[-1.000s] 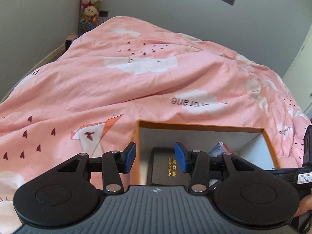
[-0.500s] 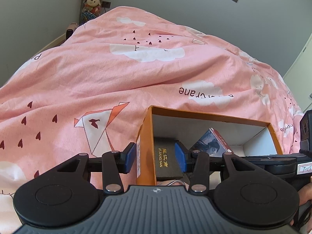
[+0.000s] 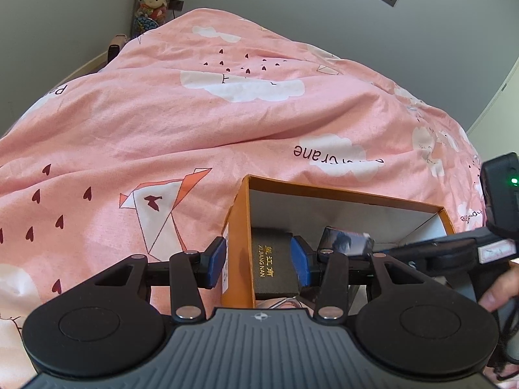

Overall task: Organize objects
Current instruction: 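Lower the small red box into the orange box with the right gripper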

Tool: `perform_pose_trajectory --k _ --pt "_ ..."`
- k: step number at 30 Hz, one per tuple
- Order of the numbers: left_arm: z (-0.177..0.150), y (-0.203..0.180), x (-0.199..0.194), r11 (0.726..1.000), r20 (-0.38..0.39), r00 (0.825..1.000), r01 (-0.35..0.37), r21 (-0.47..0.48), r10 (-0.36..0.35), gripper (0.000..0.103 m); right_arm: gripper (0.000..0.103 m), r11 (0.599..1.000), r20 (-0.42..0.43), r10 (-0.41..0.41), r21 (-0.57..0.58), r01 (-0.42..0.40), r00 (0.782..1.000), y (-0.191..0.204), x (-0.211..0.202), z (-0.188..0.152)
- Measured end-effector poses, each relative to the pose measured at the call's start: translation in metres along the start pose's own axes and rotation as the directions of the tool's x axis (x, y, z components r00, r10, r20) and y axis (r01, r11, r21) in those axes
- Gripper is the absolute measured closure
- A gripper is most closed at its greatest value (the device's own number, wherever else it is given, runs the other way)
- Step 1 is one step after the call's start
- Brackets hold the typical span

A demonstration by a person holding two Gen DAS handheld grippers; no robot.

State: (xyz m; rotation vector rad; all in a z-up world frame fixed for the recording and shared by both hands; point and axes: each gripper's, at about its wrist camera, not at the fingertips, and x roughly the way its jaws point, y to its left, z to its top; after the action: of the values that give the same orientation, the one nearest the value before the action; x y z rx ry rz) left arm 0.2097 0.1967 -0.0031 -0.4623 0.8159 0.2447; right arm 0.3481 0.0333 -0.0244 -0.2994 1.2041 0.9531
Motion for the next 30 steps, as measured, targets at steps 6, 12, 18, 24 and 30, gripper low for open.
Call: perform_pose_trajectory --k 6,12,18,24,30 --pt "-0.002 -0.001 0.002 1.000 -0.009 1.000 0.005 0.001 -0.005 0.052 0.063 0.997 0.006 -0.077 0.009 0.076 0.997 -0.005 0.012 0.005" --pt "-0.004 -0.002 0.005 1.000 -0.023 1.000 -0.003 0.004 0.003 0.052 0.057 0.990 0.003 -0.135 -0.036 0.135 0.991 -0.004 0.021 0.002" --pt "-0.004 -0.001 0.006 1.000 -0.031 1.000 -0.003 0.003 0.003 0.052 0.047 0.972 0.004 -0.214 -0.095 0.214 0.977 -0.004 0.018 0.000" --pt "-0.005 -0.001 0.005 1.000 -0.040 0.999 0.002 0.005 -0.002 0.052 0.036 0.976 -0.047 -0.148 -0.167 0.138 0.988 -0.005 0.006 -0.013" --pt "-0.008 -0.002 0.007 1.000 -0.061 0.998 0.009 0.003 -0.008 0.052 0.039 0.906 -0.113 -0.162 -0.410 0.103 0.980 0.012 0.014 -0.038"
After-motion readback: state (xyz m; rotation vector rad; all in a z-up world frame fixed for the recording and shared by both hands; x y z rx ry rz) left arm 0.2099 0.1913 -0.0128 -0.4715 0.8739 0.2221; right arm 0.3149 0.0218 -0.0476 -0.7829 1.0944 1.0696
